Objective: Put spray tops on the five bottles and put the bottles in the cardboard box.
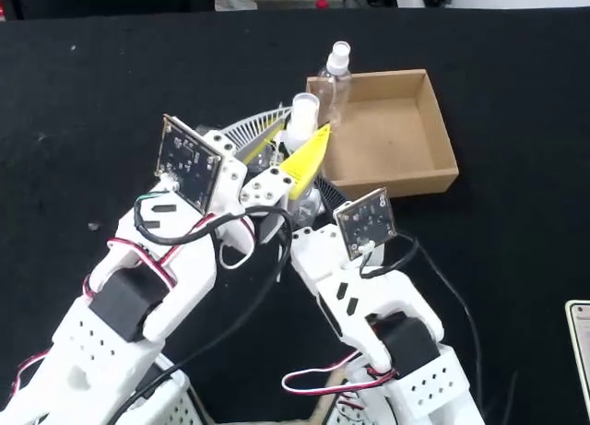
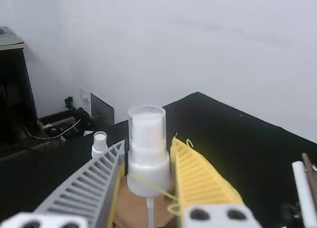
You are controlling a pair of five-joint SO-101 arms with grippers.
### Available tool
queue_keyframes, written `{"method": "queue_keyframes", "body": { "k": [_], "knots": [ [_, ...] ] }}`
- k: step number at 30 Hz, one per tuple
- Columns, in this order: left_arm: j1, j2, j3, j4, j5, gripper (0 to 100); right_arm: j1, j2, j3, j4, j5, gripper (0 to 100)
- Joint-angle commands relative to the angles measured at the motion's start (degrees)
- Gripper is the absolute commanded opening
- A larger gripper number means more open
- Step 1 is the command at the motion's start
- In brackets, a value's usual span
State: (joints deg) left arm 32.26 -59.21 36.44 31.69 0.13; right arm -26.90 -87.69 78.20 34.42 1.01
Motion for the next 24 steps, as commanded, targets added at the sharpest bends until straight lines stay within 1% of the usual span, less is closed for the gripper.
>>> {"method": "queue_keyframes", "body": {
  "k": [1, 7, 24],
  "knots": [
    [-0.66, -0.09, -4.0, 2.29, 0.7, 13, -0.53, -0.4, -0.22, -0.18, 0.44, 2.1],
    [-0.66, -0.53, 0.48, 1.85, 1.05, 13, -0.53, -0.4, -0.22, -0.26, 0.44, 2.1],
    [-0.66, -0.53, 5.76, 2.37, 1.14, 13, -0.53, -0.4, -0.22, -0.35, 0.44, 2.1]
  ]
}}
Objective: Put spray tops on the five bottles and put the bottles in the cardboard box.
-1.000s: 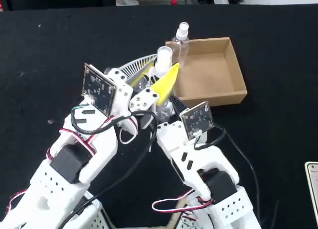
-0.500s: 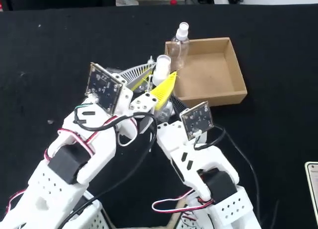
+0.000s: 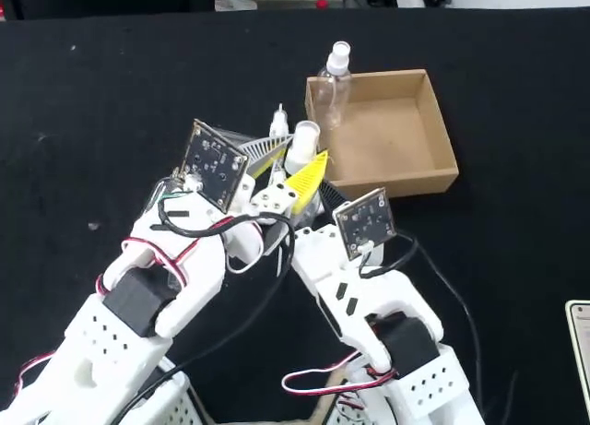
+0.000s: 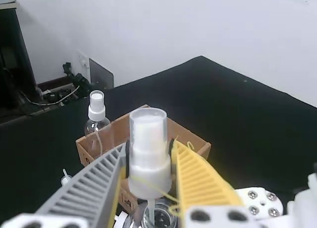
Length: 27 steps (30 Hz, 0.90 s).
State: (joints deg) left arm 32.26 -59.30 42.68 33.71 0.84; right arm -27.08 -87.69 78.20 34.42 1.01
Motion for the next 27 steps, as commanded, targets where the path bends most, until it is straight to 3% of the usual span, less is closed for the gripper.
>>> {"method": "queue_keyframes", "body": {
  "k": [1, 7, 13, 20, 27],
  "knots": [
    [-0.66, -0.44, -0.48, 0.35, 0.44, 13, -0.35, -0.4, -0.22, -0.26, 0.44, 2.1],
    [-1.19, -0.44, -0.31, 0.35, 5.36, 25, -0.35, -0.4, -0.13, -0.26, 0.44, 2.1],
    [-1.63, -0.62, -0.66, 0.35, 5.98, 23, -0.35, -0.4, -0.13, -0.26, 0.44, 2.1],
    [-11.56, -2.73, -1.19, 0.35, 6.42, 23, -0.35, -0.4, 0.66, -0.44, 0.44, 2.1],
    [-10.59, -9.58, 4.26, -0.09, 5.98, 23, -0.35, -0.4, 0.66, -0.62, 0.44, 2.1]
  ]
}}
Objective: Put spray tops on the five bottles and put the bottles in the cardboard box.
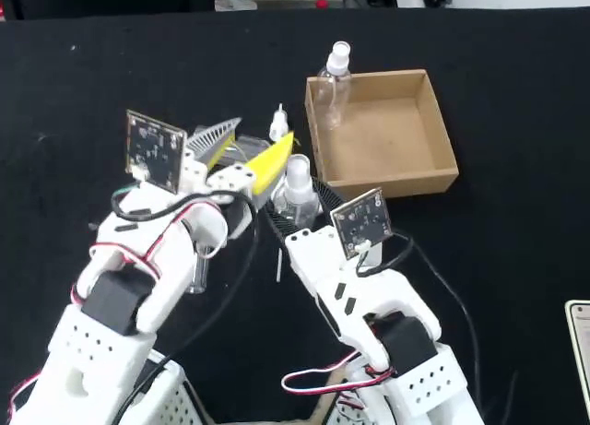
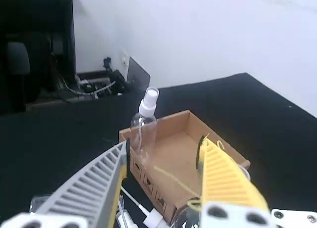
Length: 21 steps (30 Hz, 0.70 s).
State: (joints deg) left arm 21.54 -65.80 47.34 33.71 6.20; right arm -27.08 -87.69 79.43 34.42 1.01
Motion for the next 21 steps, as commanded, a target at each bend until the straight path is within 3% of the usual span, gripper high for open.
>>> {"method": "queue_keyframes", "body": {
  "k": [1, 10, 21],
  "knots": [
    [0.13, -3.6, -0.48, -0.09, 0.62, 23, -0.35, -0.4, -0.57, -0.62, 0.44, 2.1],
    [3.21, -0.88, 0.31, 2.11, -6.51, 23, -0.35, -0.4, -0.57, -0.62, 0.44, 2.1],
    [3.91, -9.32, 0.4, 5.89, -6.86, 23, -0.35, -0.4, -0.57, -0.62, 0.44, 2.1]
  ]
}}
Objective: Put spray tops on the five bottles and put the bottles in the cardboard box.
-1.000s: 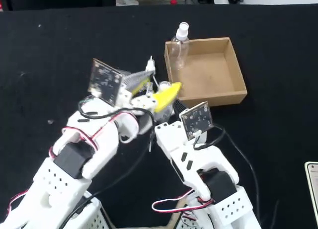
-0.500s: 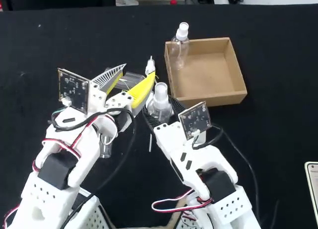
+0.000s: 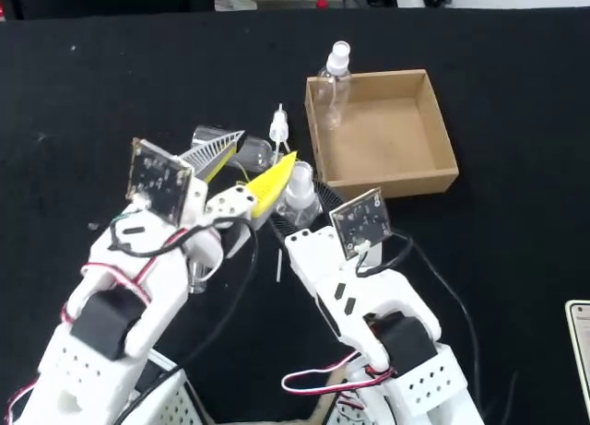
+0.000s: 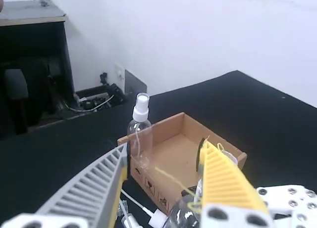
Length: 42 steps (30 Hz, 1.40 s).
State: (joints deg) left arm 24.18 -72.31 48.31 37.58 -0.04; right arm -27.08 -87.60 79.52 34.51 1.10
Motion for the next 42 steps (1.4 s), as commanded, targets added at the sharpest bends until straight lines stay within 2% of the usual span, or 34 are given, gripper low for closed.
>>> {"method": "queue_keyframes", "body": {
  "k": [1, 7, 14, 18, 22, 24, 28, 36, 42],
  "knots": [
    [2.42, -3.52, -0.57, 2.99, -0.79, 23, -0.35, -0.48, -0.66, -0.7, 0.35, 2.1],
    [2.95, -4.84, -0.66, 5.36, -0.88, 23, -0.35, -0.4, -0.66, -0.35, 0.35, 2.1],
    [-10.77, -4.84, 2.15, 6.95, -0.35, 23, 0.79, 0.04, -5.58, 3.16, 0.35, 1.1],
    [-16.22, -4.84, 7.78, 6.59, -0.35, 23, 8.18, 0.04, -15.6, 10.02, 0.35, 1.1],
    [-16.66, -4.92, 13.32, 6.51, 0.0, 23, 19.87, 0.22, -19.74, 10.2, 0.35, 1.1],
    [-16.66, -4.92, 15.52, 6.51, 2.73, 23, 24.53, 1.8, -20.53, 9.76, 0.35, 1.1],
    [-17.19, -4.92, 22.64, 0.7, 8.44, 23, 30.15, 10.95, -21.32, 2.29, 0.0, 1.1],
    [-17.19, -4.92, 35.91, -13.27, 8.44, 23, 31.3, 39.08, -28.62, -18.29, -0.09, 1.1],
    [-17.27, -4.92, 37.41, -14.86, 8.44, 23, 31.38, 61.14, -35.82, -31.38, 0.09, 1.1]
  ]
}}
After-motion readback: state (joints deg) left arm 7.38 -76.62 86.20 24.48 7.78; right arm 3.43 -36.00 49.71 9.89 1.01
